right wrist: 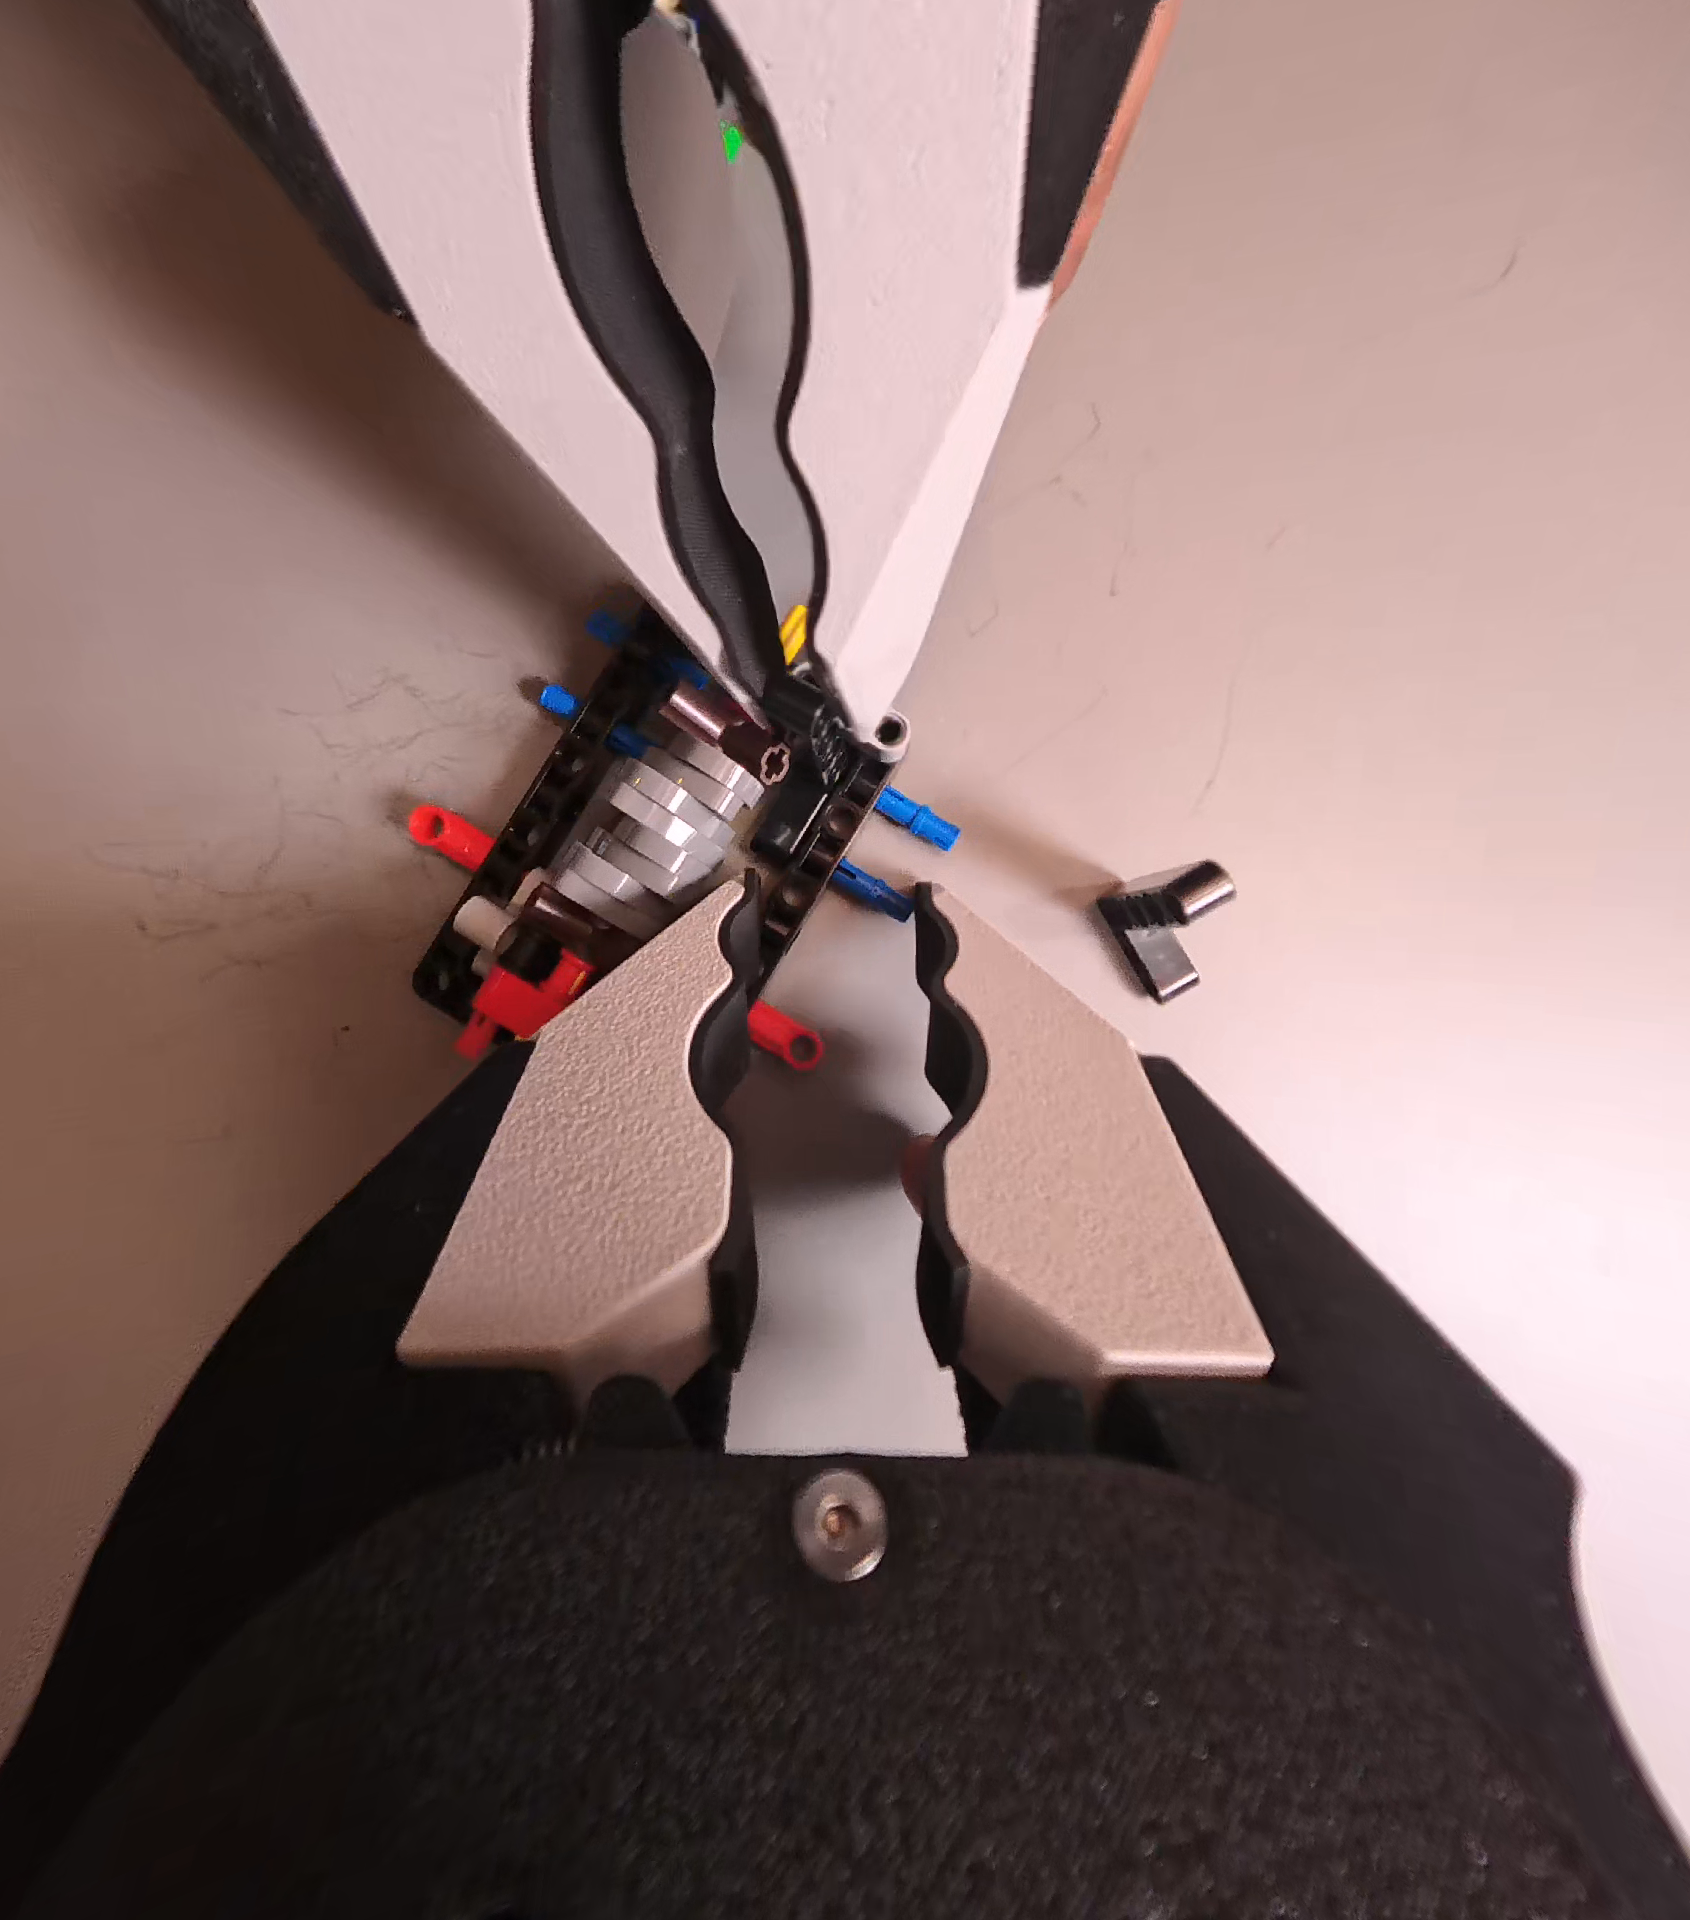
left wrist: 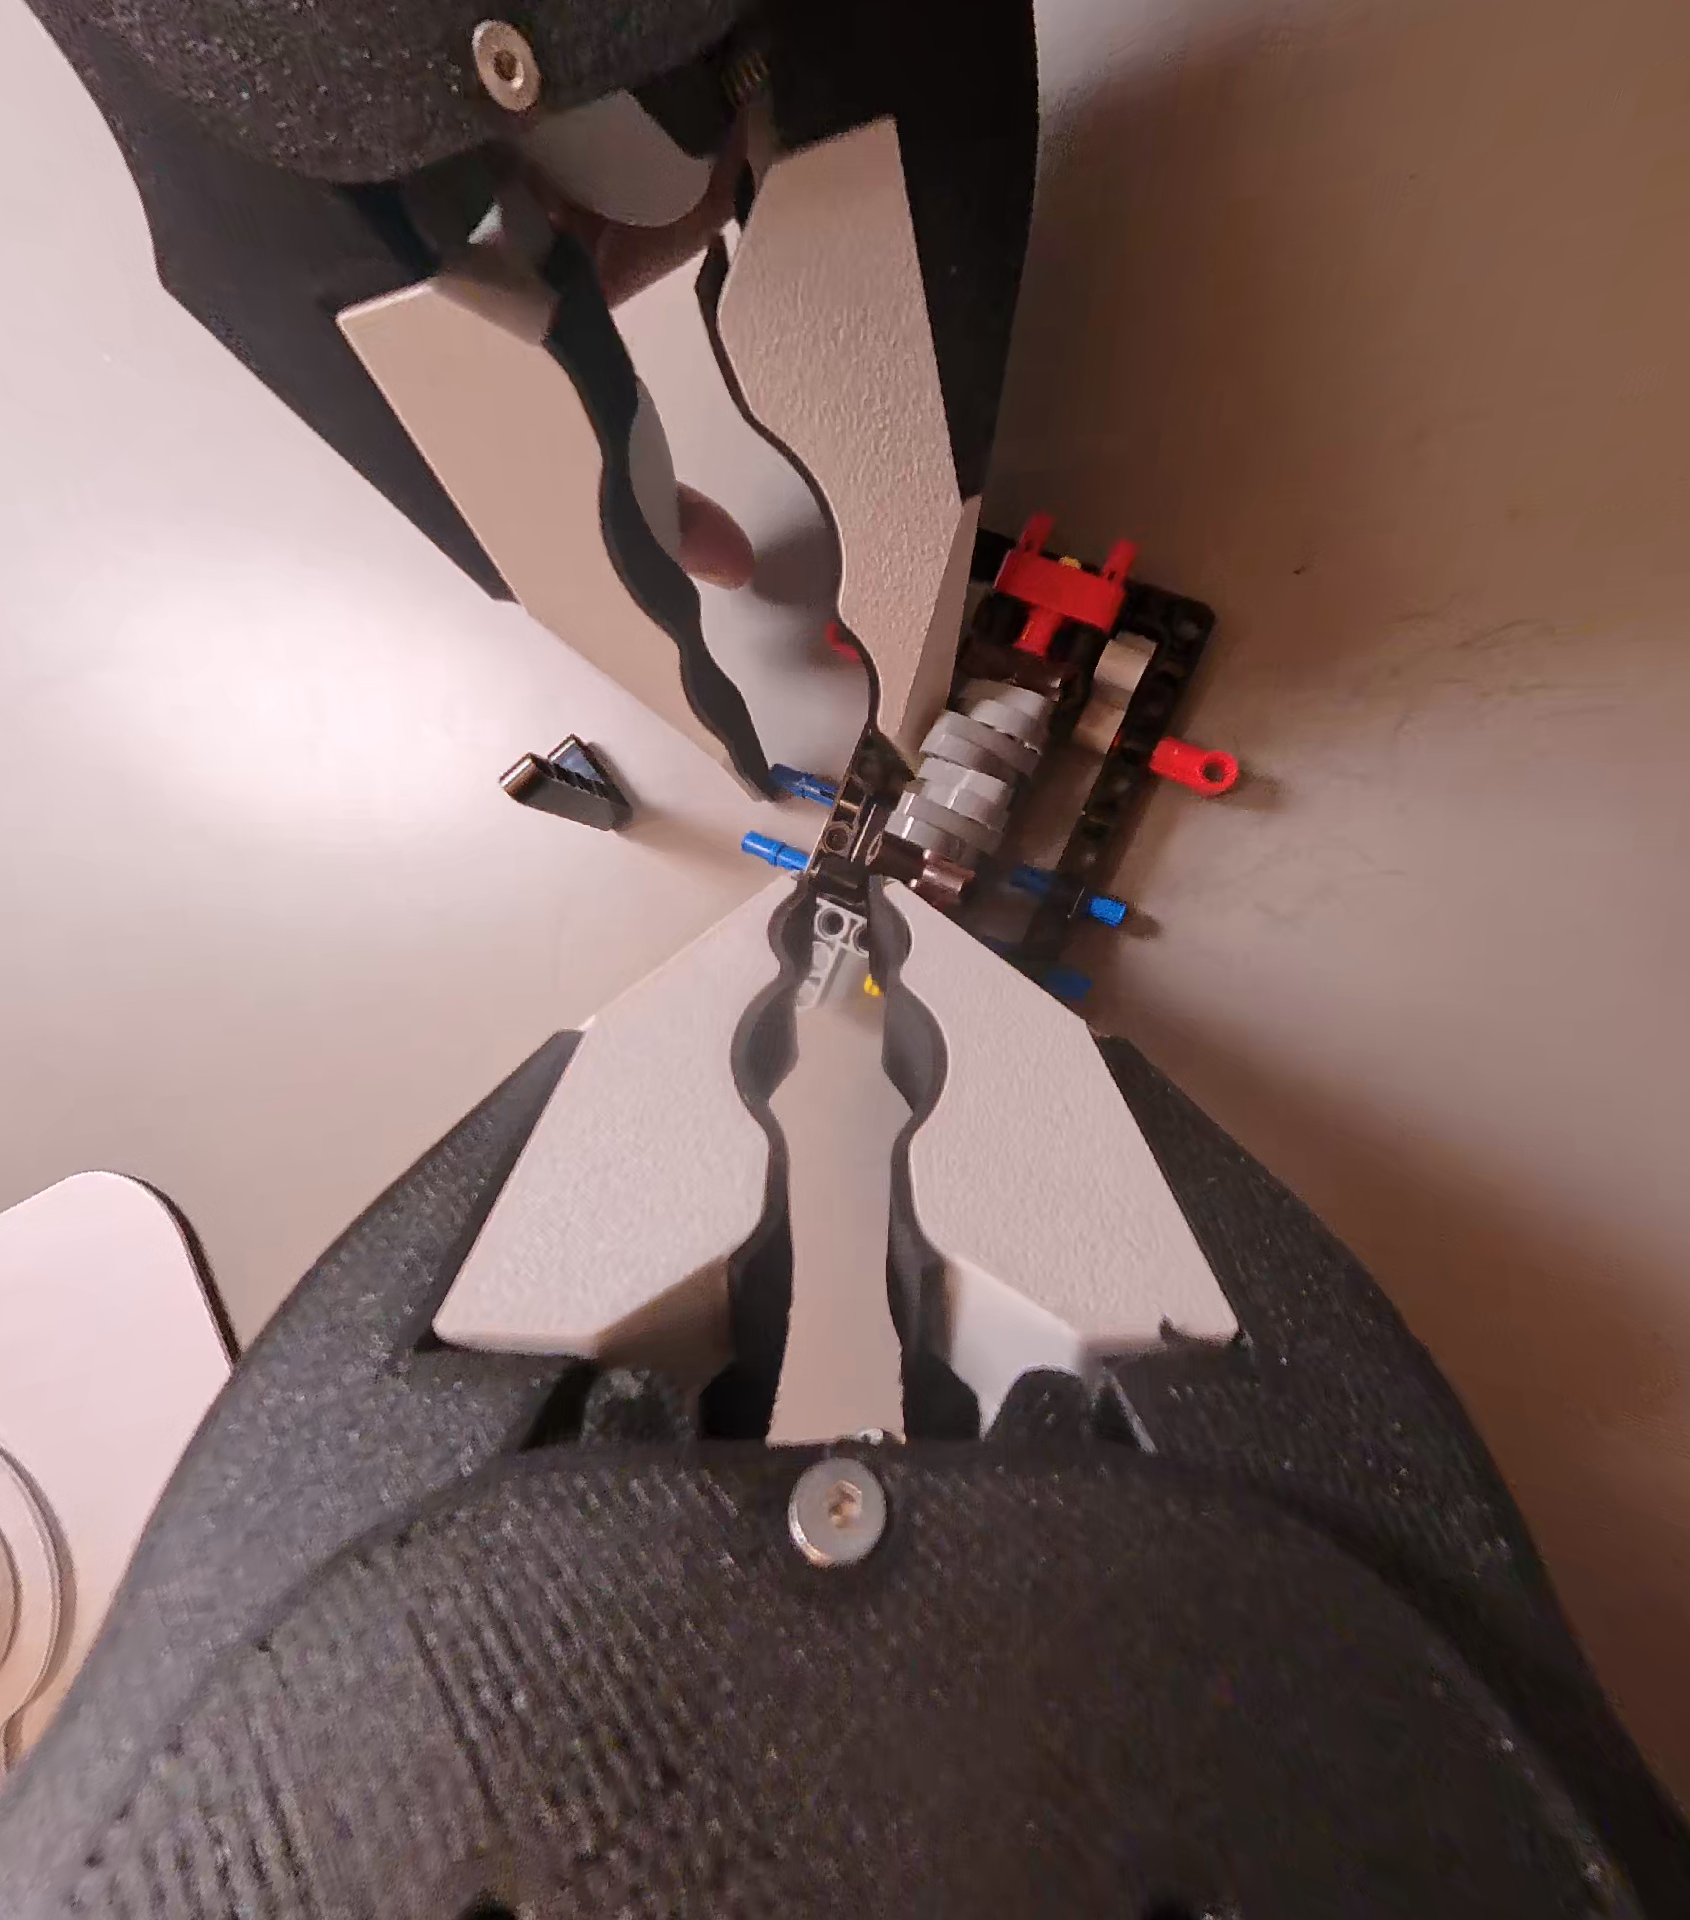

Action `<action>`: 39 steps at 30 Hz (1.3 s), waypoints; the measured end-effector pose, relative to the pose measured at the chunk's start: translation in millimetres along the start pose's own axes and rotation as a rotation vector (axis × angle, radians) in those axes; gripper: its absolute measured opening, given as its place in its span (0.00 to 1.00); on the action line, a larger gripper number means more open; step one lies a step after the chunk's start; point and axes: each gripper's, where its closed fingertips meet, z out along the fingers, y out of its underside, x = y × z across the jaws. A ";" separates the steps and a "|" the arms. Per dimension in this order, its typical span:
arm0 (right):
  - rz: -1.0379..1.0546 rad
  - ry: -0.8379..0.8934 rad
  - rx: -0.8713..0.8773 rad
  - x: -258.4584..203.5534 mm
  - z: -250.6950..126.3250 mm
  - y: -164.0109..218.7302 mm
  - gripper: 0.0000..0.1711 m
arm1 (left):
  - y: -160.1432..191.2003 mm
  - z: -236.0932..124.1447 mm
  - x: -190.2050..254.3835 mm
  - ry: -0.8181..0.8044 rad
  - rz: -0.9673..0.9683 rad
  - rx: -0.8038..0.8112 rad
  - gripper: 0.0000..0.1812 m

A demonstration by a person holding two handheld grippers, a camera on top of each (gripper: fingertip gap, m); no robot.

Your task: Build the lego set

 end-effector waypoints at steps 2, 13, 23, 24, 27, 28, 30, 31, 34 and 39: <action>-0.022 -0.008 0.009 -0.2 0.4 -0.7 0.16 | 0.2 -0.4 0.6 0.001 -0.013 0.007 0.04; -0.087 -0.011 0.027 0.6 2.8 -5.3 0.15 | 3.0 -2.3 0.3 -0.036 -0.206 0.093 0.04; -0.121 -0.024 0.031 -0.3 4.2 -7.5 0.15 | 7.9 -5.4 1.2 -0.058 -0.282 0.128 0.04; -0.122 -0.027 0.031 -0.3 4.3 -7.6 0.15 | 8.0 -5.5 1.3 -0.062 -0.287 0.120 0.04; -0.168 -0.047 0.036 -2.1 5.2 -9.1 0.15 | 8.0 -6.4 3.7 -0.058 -0.325 0.097 0.04; -0.190 -0.059 0.038 -2.9 5.7 -9.8 0.15 | 8.0 -6.7 4.7 -0.059 -0.337 0.090 0.04; -0.245 -0.096 0.037 -5.2 6.5 -10.8 0.15 | 7.2 -7.1 7.4 -0.059 -0.361 0.090 0.04; -0.273 -0.113 0.034 -6.1 7.0 -11.6 0.15 | 6.7 -7.2 8.4 -0.066 -0.369 0.096 0.04; -0.375 -0.167 0.026 -8.3 8.0 -13.3 0.15 | 7.6 -8.4 11.9 -0.079 -0.429 0.093 0.04; -0.507 -0.248 -0.018 -14.9 10.3 -15.8 0.15 | 7.3 -10.2 21.8 -0.112 -0.502 0.032 0.04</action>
